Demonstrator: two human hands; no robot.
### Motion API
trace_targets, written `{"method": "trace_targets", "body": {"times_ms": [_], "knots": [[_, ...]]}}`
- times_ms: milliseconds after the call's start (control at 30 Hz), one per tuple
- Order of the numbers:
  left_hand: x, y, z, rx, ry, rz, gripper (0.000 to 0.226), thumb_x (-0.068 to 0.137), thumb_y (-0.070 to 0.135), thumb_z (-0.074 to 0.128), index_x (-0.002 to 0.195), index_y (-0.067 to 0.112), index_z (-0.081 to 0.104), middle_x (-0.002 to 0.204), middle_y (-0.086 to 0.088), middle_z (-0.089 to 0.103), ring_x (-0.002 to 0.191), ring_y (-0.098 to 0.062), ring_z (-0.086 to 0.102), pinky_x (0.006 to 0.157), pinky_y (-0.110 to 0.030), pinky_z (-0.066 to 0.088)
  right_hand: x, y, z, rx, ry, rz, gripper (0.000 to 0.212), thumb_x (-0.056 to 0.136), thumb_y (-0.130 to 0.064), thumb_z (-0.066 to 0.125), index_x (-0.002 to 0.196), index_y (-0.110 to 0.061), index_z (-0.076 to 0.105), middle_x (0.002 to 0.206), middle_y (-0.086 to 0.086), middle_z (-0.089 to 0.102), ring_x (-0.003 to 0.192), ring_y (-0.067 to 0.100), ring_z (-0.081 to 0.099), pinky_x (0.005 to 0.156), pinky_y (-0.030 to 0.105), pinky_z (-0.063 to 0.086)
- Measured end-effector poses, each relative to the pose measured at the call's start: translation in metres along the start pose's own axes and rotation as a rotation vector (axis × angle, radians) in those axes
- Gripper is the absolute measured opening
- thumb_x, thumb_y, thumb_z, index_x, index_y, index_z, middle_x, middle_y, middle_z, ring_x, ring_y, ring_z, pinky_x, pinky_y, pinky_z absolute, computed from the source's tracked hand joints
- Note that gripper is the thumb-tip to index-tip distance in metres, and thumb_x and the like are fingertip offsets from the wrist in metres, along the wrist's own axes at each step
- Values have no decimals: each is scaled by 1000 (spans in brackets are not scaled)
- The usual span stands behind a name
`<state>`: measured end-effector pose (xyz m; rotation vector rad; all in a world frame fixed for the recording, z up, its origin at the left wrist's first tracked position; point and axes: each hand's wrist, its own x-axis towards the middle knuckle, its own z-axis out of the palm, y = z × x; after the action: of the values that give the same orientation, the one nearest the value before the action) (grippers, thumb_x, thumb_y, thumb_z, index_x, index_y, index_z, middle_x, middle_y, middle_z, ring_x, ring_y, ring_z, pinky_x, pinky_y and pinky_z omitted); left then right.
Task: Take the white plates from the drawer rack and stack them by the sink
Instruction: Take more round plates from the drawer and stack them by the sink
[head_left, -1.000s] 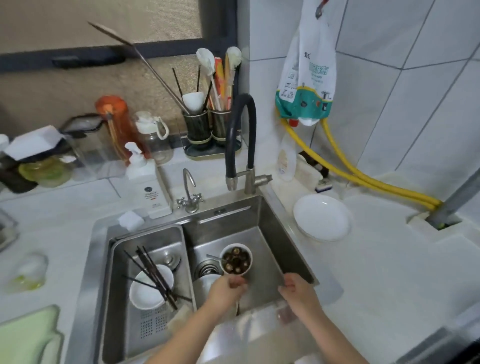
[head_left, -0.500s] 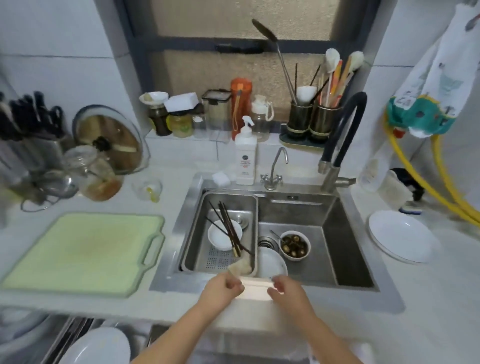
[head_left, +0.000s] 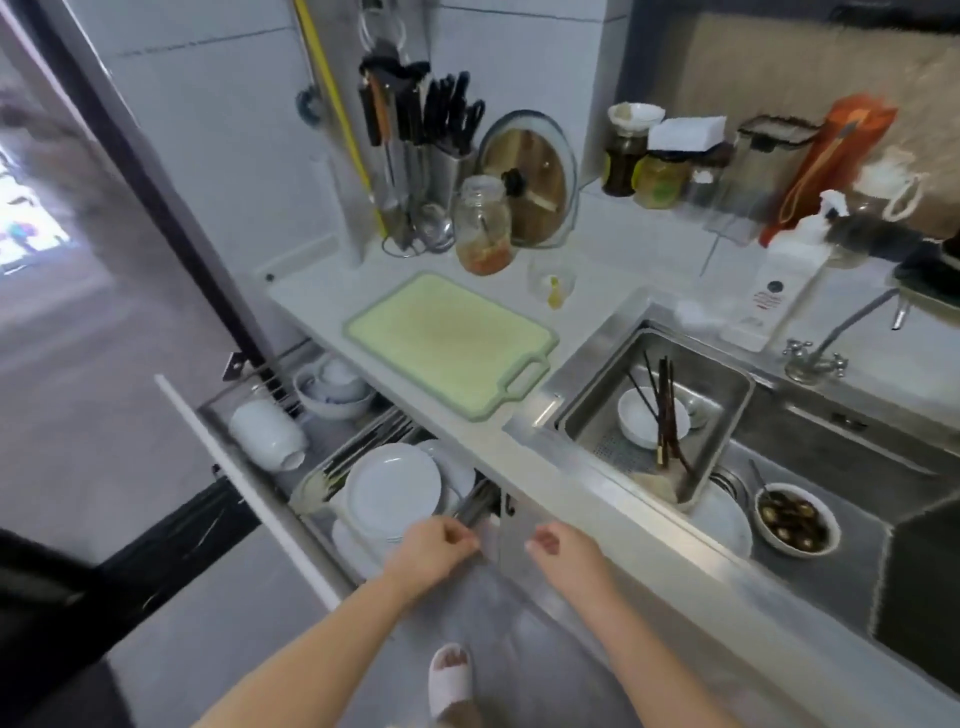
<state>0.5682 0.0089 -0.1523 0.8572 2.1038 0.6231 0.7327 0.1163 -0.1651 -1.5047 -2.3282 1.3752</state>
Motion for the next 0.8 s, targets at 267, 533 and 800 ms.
{"method": "trace_targets", "body": {"times_ms": [267, 533, 800], "knots": [[1, -71, -74, -124, 115, -163, 8, 84, 28, 63, 78, 23, 64, 80, 2, 67, 72, -13, 62, 66, -23, 48, 24, -55, 74, -140, -189, -59, 25, 90, -29, 57, 108, -14, 64, 108, 3, 69, 102, 18, 63, 89, 29, 49], [61, -125, -142, -84, 42, -218, 13, 85, 29, 63, 88, 18, 67, 94, -4, 69, 89, -22, 66, 88, -34, 53, 72, -107, 134, -234, -236, 4, 23, 91, -29, 51, 104, -13, 62, 106, 4, 67, 96, 21, 63, 87, 36, 52], [152, -159, -174, 33, -100, -220, 26, 88, 32, 58, 110, 20, 64, 97, 6, 56, 95, -14, 57, 84, -24, 44, 125, -125, 177, -232, -198, 177, 33, 94, -26, 47, 122, -10, 54, 122, 11, 58, 107, 26, 58, 90, 38, 51]]}}
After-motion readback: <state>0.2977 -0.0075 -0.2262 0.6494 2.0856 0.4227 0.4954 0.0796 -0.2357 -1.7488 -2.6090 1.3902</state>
